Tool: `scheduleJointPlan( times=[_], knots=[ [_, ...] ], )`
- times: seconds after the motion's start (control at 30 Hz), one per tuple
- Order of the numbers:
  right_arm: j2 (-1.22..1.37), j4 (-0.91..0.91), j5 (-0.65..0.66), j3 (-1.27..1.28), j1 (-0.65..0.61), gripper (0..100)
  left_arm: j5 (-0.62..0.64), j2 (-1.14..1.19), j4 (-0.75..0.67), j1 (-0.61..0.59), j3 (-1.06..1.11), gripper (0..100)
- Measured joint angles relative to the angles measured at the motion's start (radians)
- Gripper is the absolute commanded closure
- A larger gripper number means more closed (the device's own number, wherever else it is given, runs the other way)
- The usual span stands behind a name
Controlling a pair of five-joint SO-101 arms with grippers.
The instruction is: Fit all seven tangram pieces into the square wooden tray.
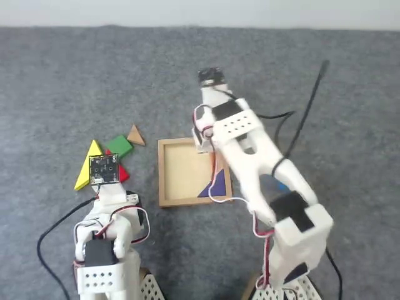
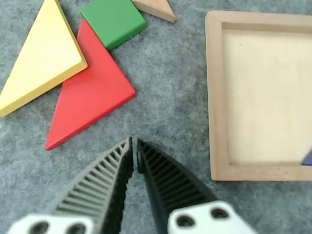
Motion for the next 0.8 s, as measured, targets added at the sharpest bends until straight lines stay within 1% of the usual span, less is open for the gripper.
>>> scheduleJointPlan(
  times=[0.13,0.33,0.4,0.57,0.63,0.8],
  knots=[
    [0.064,-0.052,-0.034,0.000,0.005,94.6,0.000,0.000,0.000,0.000,0.000,98],
    [0.089,-0.055,-0.041,0.000,-0.012,93.9,0.000,0.000,0.000,0.000,0.000,98],
    [0.089,-0.055,-0.041,0.000,-0.012,89.5,0.000,0.000,0.000,0.000,0.000,98],
    [0.089,-0.055,-0.041,0.000,-0.012,74.9,0.000,0.000,0.000,0.000,0.000,98],
    [0.089,-0.055,-0.041,0.000,-0.012,73.1,0.000,0.000,0.000,0.000,0.000,98],
    [0.089,-0.057,-0.041,0.000,-0.011,73.1,0.000,0.000,0.000,0.000,0.000,98]
  ],
)
